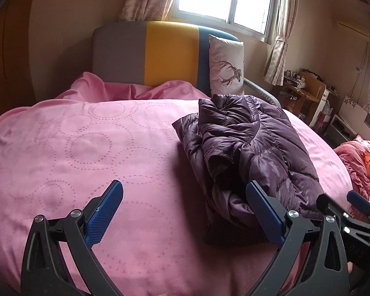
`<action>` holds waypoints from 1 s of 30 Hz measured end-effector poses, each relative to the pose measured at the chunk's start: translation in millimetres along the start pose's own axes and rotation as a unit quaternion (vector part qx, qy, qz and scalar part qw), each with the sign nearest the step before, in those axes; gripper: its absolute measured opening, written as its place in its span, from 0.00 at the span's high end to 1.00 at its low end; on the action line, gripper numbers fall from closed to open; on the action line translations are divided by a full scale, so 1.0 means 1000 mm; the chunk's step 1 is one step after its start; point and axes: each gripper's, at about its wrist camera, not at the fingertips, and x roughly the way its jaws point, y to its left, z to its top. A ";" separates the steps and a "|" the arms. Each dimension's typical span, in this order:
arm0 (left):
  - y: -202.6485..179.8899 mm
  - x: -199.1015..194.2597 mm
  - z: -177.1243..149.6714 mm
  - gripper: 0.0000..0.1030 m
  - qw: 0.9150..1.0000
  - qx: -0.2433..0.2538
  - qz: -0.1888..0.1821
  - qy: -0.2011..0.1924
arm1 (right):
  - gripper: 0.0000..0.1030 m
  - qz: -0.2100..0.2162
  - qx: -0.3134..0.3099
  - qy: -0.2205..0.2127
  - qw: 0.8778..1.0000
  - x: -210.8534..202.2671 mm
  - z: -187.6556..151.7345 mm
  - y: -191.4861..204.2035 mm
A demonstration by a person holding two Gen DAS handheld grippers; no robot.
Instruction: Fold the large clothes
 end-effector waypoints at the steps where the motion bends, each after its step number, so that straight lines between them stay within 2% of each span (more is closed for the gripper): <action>1: 0.000 -0.002 -0.003 0.04 1.000 0.000 0.004 0.001 | 0.02 -0.005 0.004 0.003 1.000 0.000 0.001 0.000; 7: -0.001 -0.010 -0.013 0.04 1.000 0.000 0.021 0.003 | 0.02 -0.019 0.005 0.010 1.000 -0.007 0.000 0.002; 12: -0.001 -0.014 -0.013 0.04 1.000 -0.007 0.020 0.004 | 0.02 -0.018 -0.004 0.007 1.000 -0.012 -0.003 0.007; 17: -0.007 -0.019 -0.014 0.04 0.999 0.005 0.045 -0.007 | 0.02 -0.021 -0.004 0.005 1.000 -0.013 -0.006 0.007; 30: -0.016 -0.022 -0.016 0.04 0.999 0.010 0.051 -0.006 | 0.02 -0.036 0.007 0.000 0.999 -0.016 -0.006 0.003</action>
